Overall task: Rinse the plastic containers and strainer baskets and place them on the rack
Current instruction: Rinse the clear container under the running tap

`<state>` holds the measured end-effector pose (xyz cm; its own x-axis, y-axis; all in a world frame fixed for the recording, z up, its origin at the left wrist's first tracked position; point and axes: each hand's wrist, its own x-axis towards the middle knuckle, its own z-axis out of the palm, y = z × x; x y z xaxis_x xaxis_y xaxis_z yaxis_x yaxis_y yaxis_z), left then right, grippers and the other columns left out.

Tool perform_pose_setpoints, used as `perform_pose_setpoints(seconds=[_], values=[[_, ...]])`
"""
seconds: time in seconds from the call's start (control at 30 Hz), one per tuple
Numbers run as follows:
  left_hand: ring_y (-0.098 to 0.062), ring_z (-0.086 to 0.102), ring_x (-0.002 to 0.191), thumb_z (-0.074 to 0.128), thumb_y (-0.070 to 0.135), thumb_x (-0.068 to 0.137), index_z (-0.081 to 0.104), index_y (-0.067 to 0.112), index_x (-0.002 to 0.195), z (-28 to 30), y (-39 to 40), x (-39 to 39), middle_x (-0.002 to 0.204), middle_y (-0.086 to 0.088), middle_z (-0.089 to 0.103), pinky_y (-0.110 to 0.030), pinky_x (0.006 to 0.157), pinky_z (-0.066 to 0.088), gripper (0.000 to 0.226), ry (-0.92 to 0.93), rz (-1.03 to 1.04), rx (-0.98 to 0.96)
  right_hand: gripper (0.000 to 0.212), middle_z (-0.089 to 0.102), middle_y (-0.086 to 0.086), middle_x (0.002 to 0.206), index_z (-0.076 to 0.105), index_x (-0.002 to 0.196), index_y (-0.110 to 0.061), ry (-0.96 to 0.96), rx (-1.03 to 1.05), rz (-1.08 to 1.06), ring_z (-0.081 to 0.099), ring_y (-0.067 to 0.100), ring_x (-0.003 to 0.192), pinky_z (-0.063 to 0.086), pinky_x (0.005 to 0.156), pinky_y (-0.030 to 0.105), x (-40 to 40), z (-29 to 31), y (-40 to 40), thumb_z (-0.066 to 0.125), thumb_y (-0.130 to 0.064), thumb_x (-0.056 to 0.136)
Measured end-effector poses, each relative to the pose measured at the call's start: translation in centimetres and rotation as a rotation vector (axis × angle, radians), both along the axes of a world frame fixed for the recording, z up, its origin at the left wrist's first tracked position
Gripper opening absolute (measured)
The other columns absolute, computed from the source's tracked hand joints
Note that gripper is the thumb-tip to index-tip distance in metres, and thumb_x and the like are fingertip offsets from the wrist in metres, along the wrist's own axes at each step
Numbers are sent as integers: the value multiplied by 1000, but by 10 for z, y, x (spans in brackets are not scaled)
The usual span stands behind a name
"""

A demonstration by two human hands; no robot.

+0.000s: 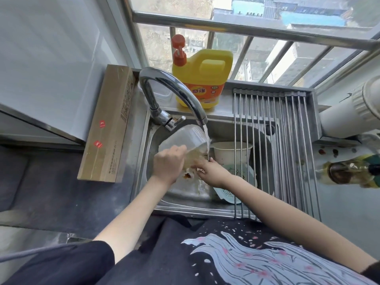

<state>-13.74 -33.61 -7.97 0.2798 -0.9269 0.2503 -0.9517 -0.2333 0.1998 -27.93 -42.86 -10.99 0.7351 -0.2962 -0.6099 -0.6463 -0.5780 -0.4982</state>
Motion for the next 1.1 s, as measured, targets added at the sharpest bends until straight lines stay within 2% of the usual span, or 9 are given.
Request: perform_pose_setpoints(seconds=[0.13,0.23,0.33,0.47,0.53,0.63,0.87,0.97,1.1], values=[[-15,45,32,51,6,64,50,20,50,-10,2,15,42,2,44,-14,36,26,21,-339,-206,68,39,57,7,134,61,125,-13,14,93,-192,53,27,120,39,94,29,-11,-1,0,38,-5,93],[-12,42,29,47,0,54,47,20,44,-16,-1,25,38,4,40,-12,39,26,22,-356,-318,156,46,58,7,133,63,123,-12,43,76,-274,51,24,123,39,99,28,-16,3,-5,37,2,88],[-16,47,29,67,-1,45,49,18,46,-10,-9,30,39,1,46,-14,36,30,26,-238,-226,253,45,59,9,132,64,122,-11,60,92,-336,51,26,124,41,103,33,-20,6,-8,36,3,89],[-29,42,57,54,2,70,37,14,56,-3,-13,32,58,-10,48,-33,51,27,25,329,226,261,47,64,12,123,67,114,-7,6,120,-446,58,25,115,45,91,26,-26,12,-11,34,9,85],[-26,36,59,50,6,73,33,15,56,-11,-11,28,56,-4,39,-35,53,22,26,577,326,245,46,66,12,109,67,110,-7,-34,136,-536,64,23,87,47,69,23,-30,15,-12,31,9,87],[-22,38,57,53,3,74,36,16,56,-19,-7,19,58,-3,41,-28,50,29,28,926,467,229,42,59,7,100,66,108,-10,-87,116,-682,43,11,51,34,44,19,-36,21,-18,30,5,92],[-5,31,25,45,-5,81,52,13,83,-34,-2,10,52,-4,41,-8,31,23,19,1599,683,251,41,64,-6,87,68,89,-23,-333,93,-880,52,24,70,52,75,56,-48,49,-30,37,3,90],[-3,29,25,41,-10,84,46,13,72,-32,-8,3,38,4,37,-8,30,21,27,1746,682,197,42,60,-2,73,69,85,-24,-390,60,-917,52,17,62,53,73,55,-49,57,-34,36,2,91],[-1,33,25,43,-8,89,43,15,70,-31,-15,-1,35,7,40,-8,29,25,30,1758,646,180,31,61,6,92,70,94,-19,-475,-32,-874,54,14,66,55,76,46,-43,68,-36,45,-2,90]])
